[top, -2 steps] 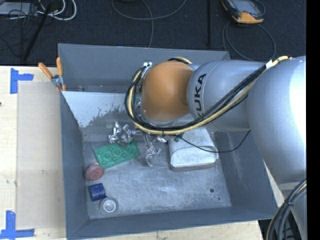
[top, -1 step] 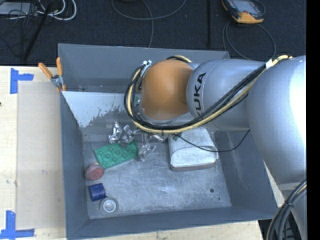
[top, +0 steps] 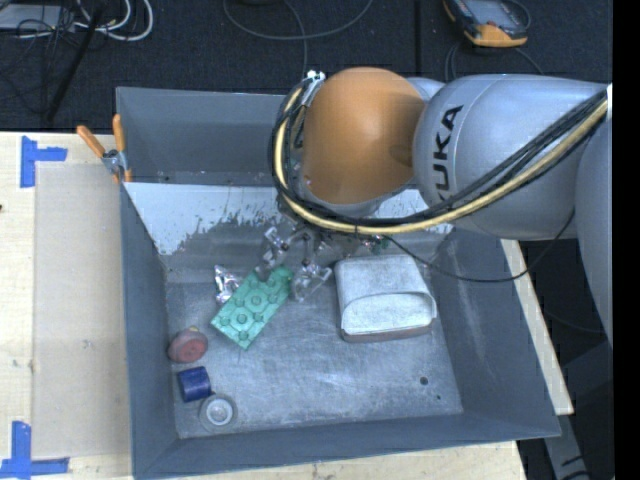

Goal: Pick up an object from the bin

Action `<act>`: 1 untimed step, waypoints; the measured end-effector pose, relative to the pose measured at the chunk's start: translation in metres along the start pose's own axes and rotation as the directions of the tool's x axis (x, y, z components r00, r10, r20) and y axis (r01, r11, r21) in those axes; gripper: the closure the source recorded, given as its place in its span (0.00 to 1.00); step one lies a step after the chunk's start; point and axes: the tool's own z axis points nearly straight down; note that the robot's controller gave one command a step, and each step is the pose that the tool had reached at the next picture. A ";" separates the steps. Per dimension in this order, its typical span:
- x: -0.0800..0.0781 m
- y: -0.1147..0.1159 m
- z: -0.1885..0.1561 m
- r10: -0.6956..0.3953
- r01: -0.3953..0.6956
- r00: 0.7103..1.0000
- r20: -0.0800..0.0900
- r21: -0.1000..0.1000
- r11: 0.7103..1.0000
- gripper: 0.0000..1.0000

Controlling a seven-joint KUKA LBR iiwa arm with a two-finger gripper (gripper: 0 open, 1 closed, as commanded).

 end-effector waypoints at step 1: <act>-0.009 -0.003 -0.083 -0.293 0.293 0.956 -0.001 -0.003 0.956 1.00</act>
Offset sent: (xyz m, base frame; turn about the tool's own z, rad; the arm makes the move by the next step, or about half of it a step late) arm 0.0063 0.0028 0.0822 -0.3001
